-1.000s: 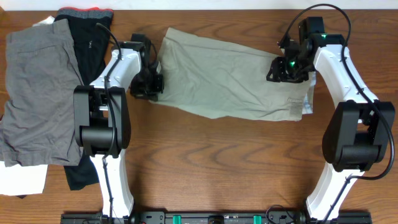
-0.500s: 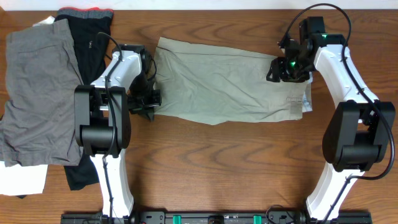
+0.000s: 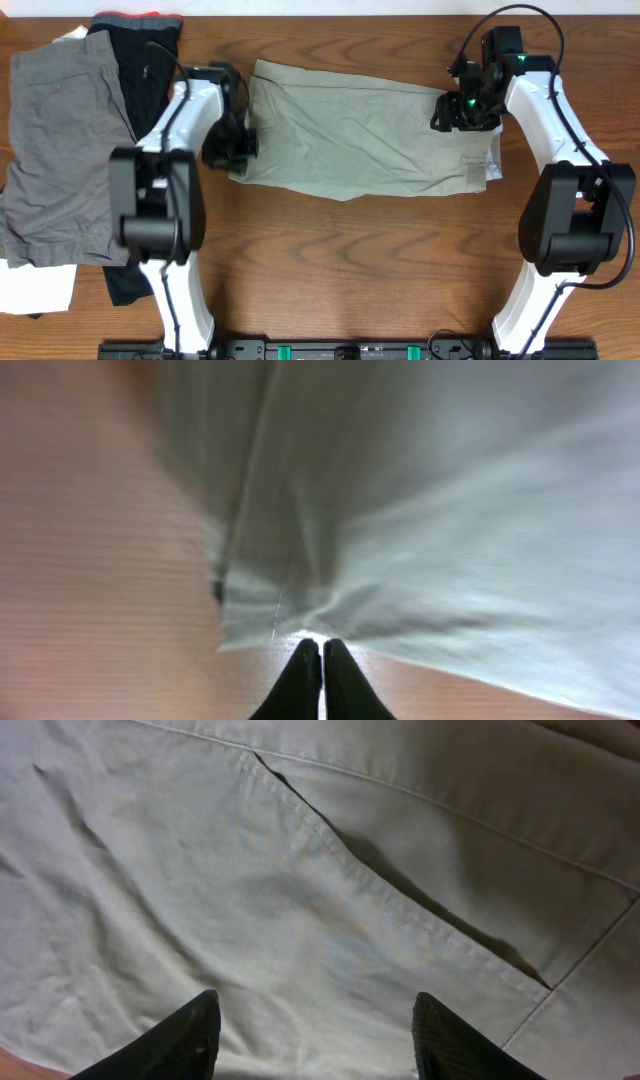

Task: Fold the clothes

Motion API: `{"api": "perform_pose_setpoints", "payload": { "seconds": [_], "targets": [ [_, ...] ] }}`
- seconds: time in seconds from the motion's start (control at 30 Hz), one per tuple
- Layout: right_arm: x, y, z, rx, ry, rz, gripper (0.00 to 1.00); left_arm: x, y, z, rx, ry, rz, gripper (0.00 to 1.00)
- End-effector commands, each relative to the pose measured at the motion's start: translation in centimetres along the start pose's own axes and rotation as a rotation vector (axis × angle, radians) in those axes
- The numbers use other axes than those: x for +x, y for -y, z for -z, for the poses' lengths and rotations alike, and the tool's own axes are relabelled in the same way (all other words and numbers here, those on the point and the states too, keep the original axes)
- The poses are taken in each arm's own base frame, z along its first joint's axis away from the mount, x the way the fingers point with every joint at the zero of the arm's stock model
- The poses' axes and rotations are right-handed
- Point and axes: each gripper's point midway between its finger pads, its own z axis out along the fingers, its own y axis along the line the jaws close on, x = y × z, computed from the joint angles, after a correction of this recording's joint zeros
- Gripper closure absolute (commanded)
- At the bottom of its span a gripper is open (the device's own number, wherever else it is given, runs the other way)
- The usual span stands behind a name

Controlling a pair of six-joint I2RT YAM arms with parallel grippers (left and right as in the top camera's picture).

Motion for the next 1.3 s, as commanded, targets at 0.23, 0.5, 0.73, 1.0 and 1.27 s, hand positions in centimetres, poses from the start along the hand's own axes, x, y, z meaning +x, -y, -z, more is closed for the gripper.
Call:
{"api": "perform_pose_setpoints", "payload": {
  "seconds": [0.23, 0.5, 0.73, 1.0, 1.27],
  "targets": [
    [-0.7, 0.3, 0.4, 0.008, 0.020, 0.019, 0.39, -10.2, 2.5, 9.4, 0.055, 0.588, -0.157, 0.28],
    [-0.5, -0.2, 0.3, -0.022, 0.013, 0.017, 0.47, -13.8, 5.9, 6.0, 0.128, 0.654, -0.356, 0.28],
    [-0.4, -1.6, 1.0, -0.217, 0.032, 0.019, 0.51, -14.4, 6.8, 2.4, 0.117, 0.618, -0.424, 0.37],
    [0.2, 5.4, 2.7, -0.183, 0.068, -0.120, 0.44, -13.3, 7.4, -0.9, 0.124, 0.533, -0.435, 0.73],
    [2.2, 10.7, 2.8, -0.083, 0.053, -0.173, 0.34, -11.6, 6.7, -3.5, 0.119, 0.423, -0.421, 0.94]
  ]
}}
